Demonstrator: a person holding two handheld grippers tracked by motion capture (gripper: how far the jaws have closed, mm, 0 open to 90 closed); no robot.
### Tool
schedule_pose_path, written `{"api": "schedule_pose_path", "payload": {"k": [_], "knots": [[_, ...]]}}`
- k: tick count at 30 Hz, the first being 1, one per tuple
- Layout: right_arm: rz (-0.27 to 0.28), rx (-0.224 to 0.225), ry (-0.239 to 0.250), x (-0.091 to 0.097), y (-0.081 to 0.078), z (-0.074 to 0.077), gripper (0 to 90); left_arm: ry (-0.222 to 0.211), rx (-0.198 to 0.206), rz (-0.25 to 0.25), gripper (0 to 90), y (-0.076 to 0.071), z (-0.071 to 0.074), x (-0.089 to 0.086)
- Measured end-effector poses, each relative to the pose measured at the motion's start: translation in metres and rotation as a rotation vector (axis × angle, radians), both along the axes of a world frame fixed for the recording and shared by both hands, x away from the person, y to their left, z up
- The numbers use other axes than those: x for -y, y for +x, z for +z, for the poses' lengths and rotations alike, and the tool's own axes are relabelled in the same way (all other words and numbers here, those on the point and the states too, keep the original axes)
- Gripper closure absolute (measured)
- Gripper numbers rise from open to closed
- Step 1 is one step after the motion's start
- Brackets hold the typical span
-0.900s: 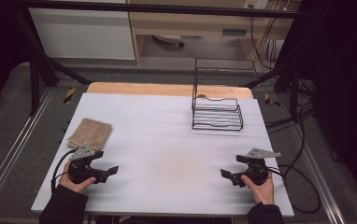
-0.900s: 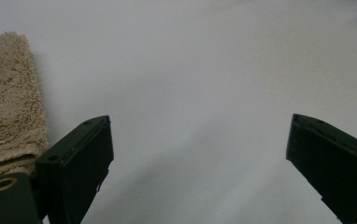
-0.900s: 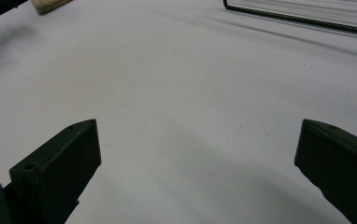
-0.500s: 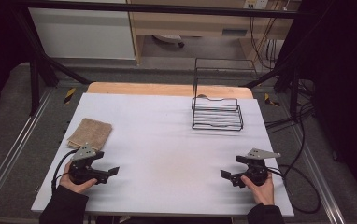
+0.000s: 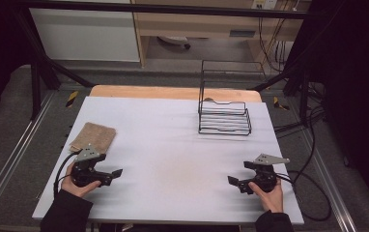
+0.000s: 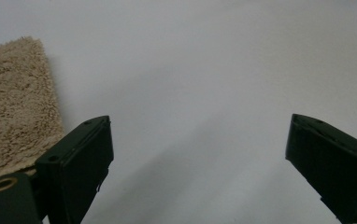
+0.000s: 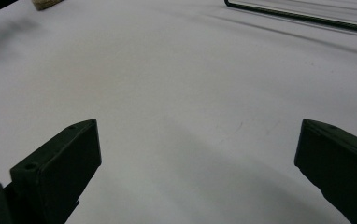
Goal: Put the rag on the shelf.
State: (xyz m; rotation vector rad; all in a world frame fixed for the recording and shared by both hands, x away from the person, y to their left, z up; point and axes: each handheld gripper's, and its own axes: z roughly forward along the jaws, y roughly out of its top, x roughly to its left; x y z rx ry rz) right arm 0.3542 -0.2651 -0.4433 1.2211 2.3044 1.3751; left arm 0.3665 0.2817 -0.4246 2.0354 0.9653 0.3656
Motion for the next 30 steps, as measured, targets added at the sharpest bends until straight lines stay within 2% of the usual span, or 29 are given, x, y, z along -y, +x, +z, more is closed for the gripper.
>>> {"api": "schedule_pose_path", "payload": {"k": [13,20,25,30], "knots": [[0.002,-0.001,-0.010,-0.001,0.001,-0.001,1.0,0.036,-0.013,0.048,11.3,0.014,0.001,-0.009],[0.001,-0.004,-0.017,-0.001,0.000,-0.001,1.0,0.090,-0.025,0.098,14.2,0.023,0.000,-0.015],[-0.001,-0.001,-0.019,-0.001,0.001,-0.001,1.0,0.090,-0.028,0.133,18.6,0.032,0.003,-0.021],[-0.003,-0.006,-0.020,-0.001,0.000,-0.001,1.0,0.112,-0.022,0.174,27.4,0.044,0.007,-0.026]]}}
